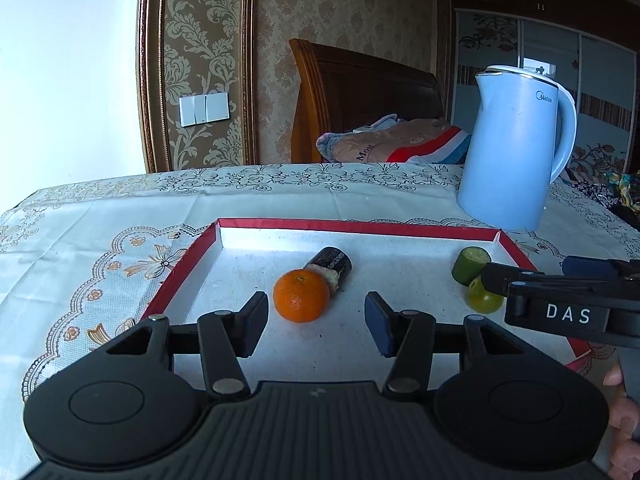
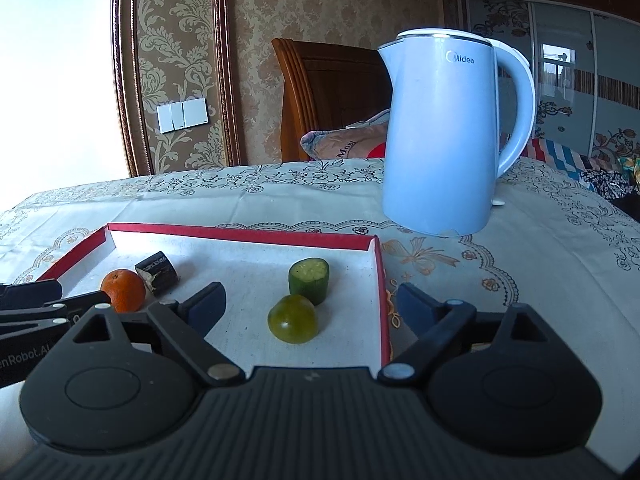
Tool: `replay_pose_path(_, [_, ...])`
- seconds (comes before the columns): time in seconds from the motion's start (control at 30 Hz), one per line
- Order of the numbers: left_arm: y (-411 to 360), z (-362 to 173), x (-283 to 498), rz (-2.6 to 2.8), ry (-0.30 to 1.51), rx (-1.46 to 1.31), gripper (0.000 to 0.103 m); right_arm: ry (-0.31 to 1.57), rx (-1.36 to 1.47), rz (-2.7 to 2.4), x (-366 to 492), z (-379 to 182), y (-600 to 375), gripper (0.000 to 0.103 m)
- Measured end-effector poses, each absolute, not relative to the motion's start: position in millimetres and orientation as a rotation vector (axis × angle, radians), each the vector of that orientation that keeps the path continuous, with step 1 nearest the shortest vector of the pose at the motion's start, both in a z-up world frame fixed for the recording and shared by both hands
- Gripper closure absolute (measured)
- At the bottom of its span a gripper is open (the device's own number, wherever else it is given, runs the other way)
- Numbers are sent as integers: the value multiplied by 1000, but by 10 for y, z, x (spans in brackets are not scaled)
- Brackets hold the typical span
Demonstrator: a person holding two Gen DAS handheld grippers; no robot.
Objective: Organize fruits
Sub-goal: 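Withdraw both open tools from the tray toward the remaining produce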
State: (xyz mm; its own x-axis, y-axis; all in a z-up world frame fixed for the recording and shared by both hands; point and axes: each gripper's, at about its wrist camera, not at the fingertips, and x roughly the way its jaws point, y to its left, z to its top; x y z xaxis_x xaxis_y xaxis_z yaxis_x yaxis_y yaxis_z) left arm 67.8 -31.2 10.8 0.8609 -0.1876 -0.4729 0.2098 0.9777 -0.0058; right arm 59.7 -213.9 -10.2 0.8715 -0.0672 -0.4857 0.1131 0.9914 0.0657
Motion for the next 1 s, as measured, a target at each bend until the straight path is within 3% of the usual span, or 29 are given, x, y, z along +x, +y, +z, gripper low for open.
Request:
replay_pose_path(0.7, [61, -51, 29, -260, 527, 45, 50, 467, 113, -3, -299, -56, -2173, 11])
replay_pose_path(0.73, [91, -59, 5, -262, 532, 38, 48, 464, 94, 15, -387, -52, -2161, 11])
replay_pose_path(0.77, [122, -61, -14, -261, 534, 26, 36, 466, 74, 29, -466, -56, -2147, 11])
replay_pose_path(0.83, [165, -46, -26, -247, 522, 6, 23, 483, 44, 57, -603, -76, -2129, 11])
replay_pose_path(1.0, [198, -50, 24, -230, 542, -7, 23, 527, -29, 104, -843, -171, -2049, 12])
